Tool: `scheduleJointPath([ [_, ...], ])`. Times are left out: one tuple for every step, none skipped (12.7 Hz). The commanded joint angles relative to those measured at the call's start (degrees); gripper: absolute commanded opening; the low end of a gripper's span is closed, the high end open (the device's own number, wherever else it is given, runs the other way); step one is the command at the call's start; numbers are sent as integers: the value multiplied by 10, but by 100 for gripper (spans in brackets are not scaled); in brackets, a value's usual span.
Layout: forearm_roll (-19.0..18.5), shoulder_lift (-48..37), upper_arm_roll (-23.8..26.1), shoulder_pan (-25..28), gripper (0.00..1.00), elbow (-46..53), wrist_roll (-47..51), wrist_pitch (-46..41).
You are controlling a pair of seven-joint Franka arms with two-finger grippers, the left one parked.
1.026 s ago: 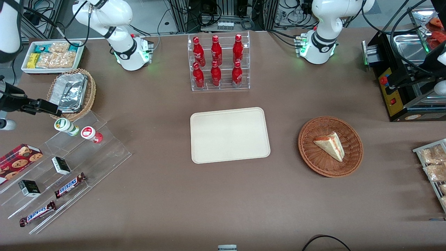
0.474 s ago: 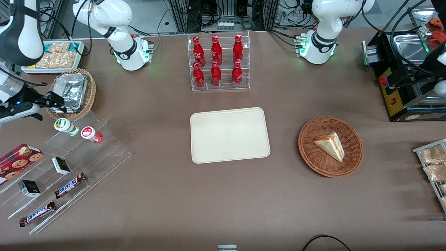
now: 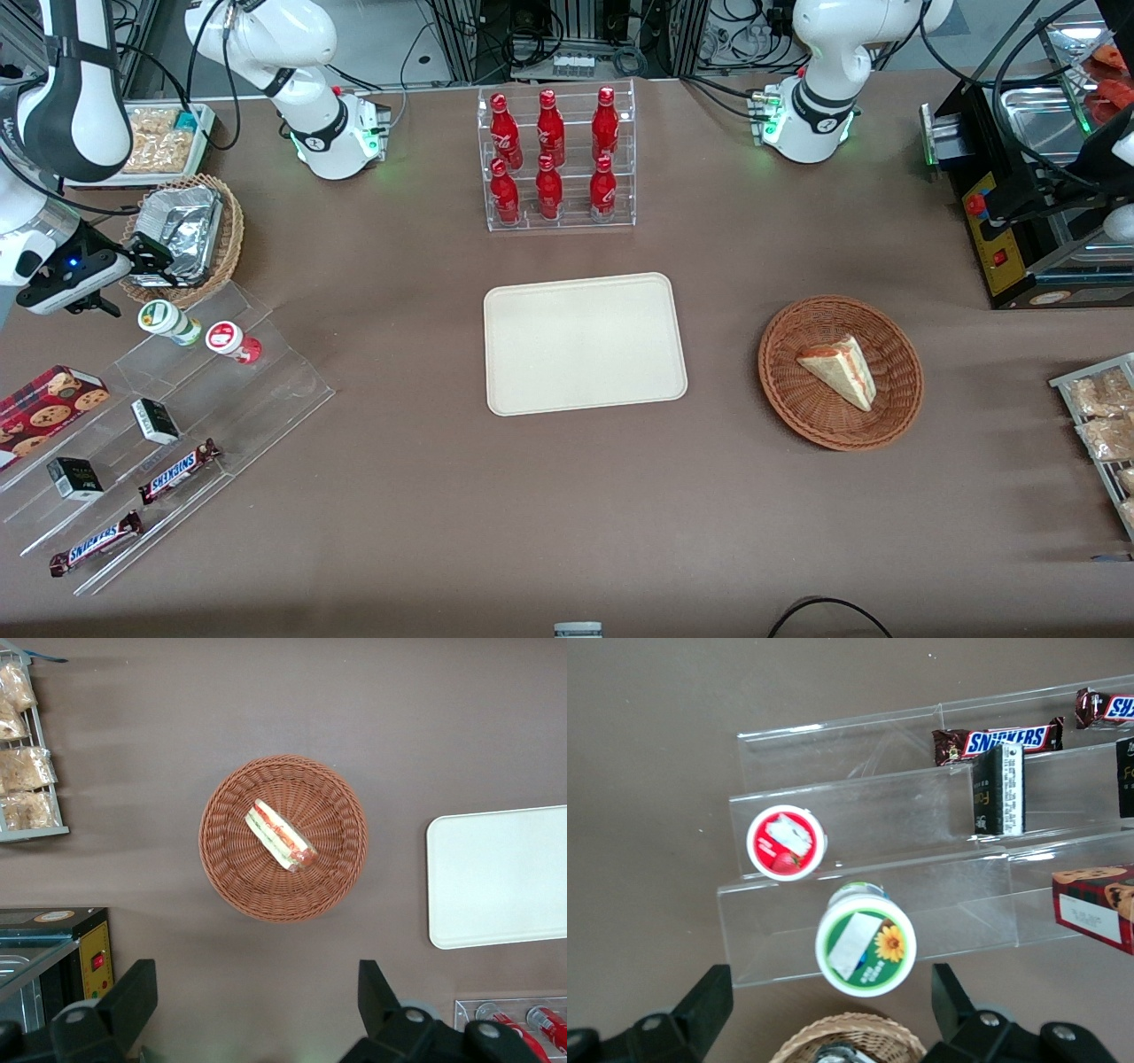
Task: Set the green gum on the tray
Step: 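Lower the right gripper and close it around the green gum tub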
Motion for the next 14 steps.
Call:
scheduleJointPath([
  [-1,18,-4,-2,100,-4,-18,32],
  [-1,24,-4,-2,100,-5,-18,39],
  [1,32,-5,-2,100,-5,-18,47],
  [6,42,-5,-2,100,-5,-18,58],
  [6,51,-5,-2,100,-5,-18,67],
  [6,54,-5,-2,100,-5,-18,68],
  [7,54,-5,-2,100,-5,-18,67],
  [7,54,-5,-2,100,-5,-18,67],
  [7,55,-5,-2,100,-6,-18,67],
  [7,55,-5,-2,100,-7,-18,67],
  [7,55,-5,-2,100,-8,-18,66],
  [7,55,-5,-2,100,-10,-18,65],
  [7,54,-5,-2,91,-10,-18,64],
  [7,53,-5,-1,53,-10,-17,60],
])
